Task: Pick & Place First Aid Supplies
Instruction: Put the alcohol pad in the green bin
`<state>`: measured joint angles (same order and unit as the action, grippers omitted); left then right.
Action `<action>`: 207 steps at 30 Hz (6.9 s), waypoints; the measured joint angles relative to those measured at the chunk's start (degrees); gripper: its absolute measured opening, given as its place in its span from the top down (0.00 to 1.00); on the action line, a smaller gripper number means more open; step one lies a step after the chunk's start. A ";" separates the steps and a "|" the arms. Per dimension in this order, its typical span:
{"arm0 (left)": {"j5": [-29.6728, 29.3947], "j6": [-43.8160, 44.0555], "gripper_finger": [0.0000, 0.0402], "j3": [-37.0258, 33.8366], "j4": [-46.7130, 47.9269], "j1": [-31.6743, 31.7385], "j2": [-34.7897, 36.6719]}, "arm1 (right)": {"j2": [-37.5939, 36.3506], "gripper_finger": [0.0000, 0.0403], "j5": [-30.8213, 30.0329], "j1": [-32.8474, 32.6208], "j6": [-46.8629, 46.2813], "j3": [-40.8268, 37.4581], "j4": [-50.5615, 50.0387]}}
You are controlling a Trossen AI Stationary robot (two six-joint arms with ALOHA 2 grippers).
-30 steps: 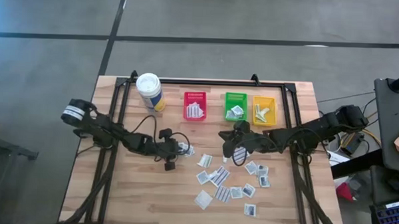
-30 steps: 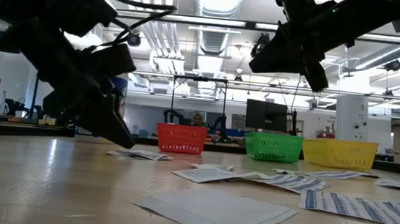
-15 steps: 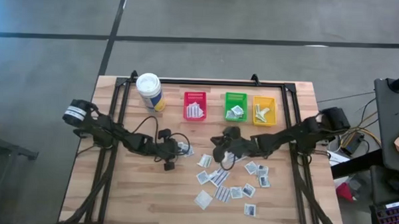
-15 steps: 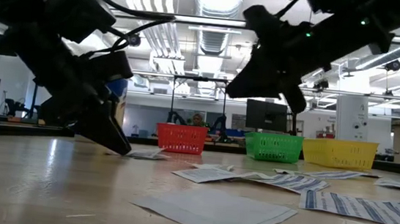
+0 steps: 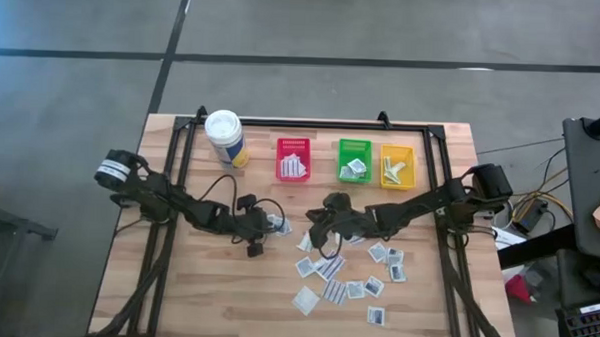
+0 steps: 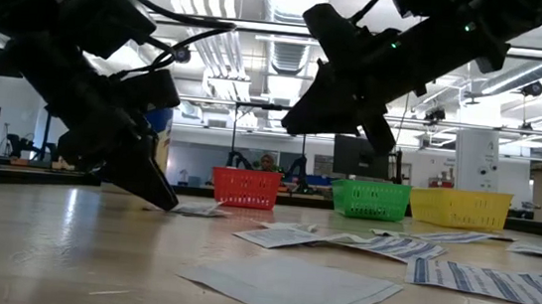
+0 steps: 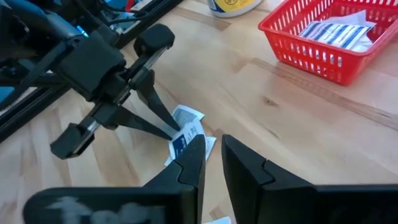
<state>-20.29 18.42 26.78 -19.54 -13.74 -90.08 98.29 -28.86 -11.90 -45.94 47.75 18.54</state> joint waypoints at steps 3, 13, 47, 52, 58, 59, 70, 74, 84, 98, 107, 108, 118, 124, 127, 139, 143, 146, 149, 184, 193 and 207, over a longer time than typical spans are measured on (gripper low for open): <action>0.17 1.09 0.84 -0.04 -0.58 0.00 0.00 | 0.07 0.84 0.44 0.00 -0.13 -0.02 -0.11; -0.07 2.10 0.92 0.11 -7.74 -0.02 -4.44 | 0.07 0.73 0.41 0.17 -0.13 -0.17 -0.14; 2.34 5.65 0.92 0.24 -16.44 -0.20 -9.03 | 18.22 0.72 7.84 2.33 -9.20 11.16 -0.47; 2.33 5.70 0.92 0.18 -16.46 -0.20 -9.03 | 18.90 0.72 7.92 3.04 -7.90 13.57 -3.24; 2.31 5.68 0.92 0.18 -16.46 -0.20 -9.03 | 18.54 0.72 7.93 4.17 -8.57 14.94 -9.92; 2.31 5.68 0.92 0.18 -16.46 -0.20 -9.03 | 18.54 0.72 7.95 4.28 -9.52 14.97 -10.22; 1.85 5.65 0.92 0.19 -16.44 -0.20 -9.03 | 18.46 0.72 14.35 4.24 -12.39 14.88 -10.53; 1.69 5.56 0.92 0.18 -16.40 -0.20 -9.03 | 18.46 0.74 17.10 4.20 -12.24 15.76 -10.84; 1.54 4.34 0.92 0.18 -16.42 -0.22 -9.03 | 18.46 0.78 17.33 4.39 -9.13 17.64 -10.66; 1.54 4.04 0.92 0.18 -16.44 -0.26 -9.03 | 18.46 0.75 18.23 6.78 -8.06 17.64 -11.00; 1.52 4.04 0.92 0.18 -16.44 -0.26 -9.03 | 18.46 0.78 19.89 6.67 -7.75 17.64 -12.78; 1.52 4.04 0.92 0.18 -16.44 -0.26 -9.03 | 18.48 0.78 19.25 6.88 -7.69 17.62 -12.81; 1.52 4.06 0.92 0.18 -16.44 -0.31 -9.03 | 18.44 0.76 18.87 7.87 -8.33 17.62 -13.66; 1.29 4.04 0.92 0.18 -16.44 -0.31 -9.03 | 18.39 0.74 20.85 7.43 -10.17 17.62 -15.68; 1.09 4.04 0.92 0.18 -16.44 -0.31 -9.03 | 18.39 0.74 21.21 7.19 -10.23 17.62 -15.41; 0.87 4.04 0.92 0.18 -16.42 -0.26 -9.03 | 18.39 0.79 22.59 7.17 -9.59 17.62 -12.37; 0.87 3.46 0.93 0.18 -16.44 -0.26 -9.03 | 18.39 0.80 24.56 7.17 -9.60 17.62 -12.24; 0.84 2.67 0.93 0.18 -16.71 -0.26 -9.03 | 18.39 0.81 24.89 7.16 -9.35 17.62 -12.25; 0.79 2.08 0.92 0.09 -17.86 -0.26 -9.06 | 18.39 0.82 24.85 7.17 -8.50 17.62 -12.24; 0.57 -2.09 0.93 0.18 -13.19 -0.26 -1.58 | 12.48 0.98 23.52 6.81 1.85 17.55 -15.78; -0.21 -2.30 0.93 0.20 -5.42 -0.26 4.33 | 8.64 0.98 19.65 6.49 4.91 15.29 -20.26; -5.59 -1.97 0.93 0.16 7.85 -0.26 15.34 | 4.80 0.98 18.20 6.51 6.20 8.85 -20.05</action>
<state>-25.88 16.45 26.94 -11.70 -14.00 -74.75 103.09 -10.66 -5.39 -39.73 56.59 -1.51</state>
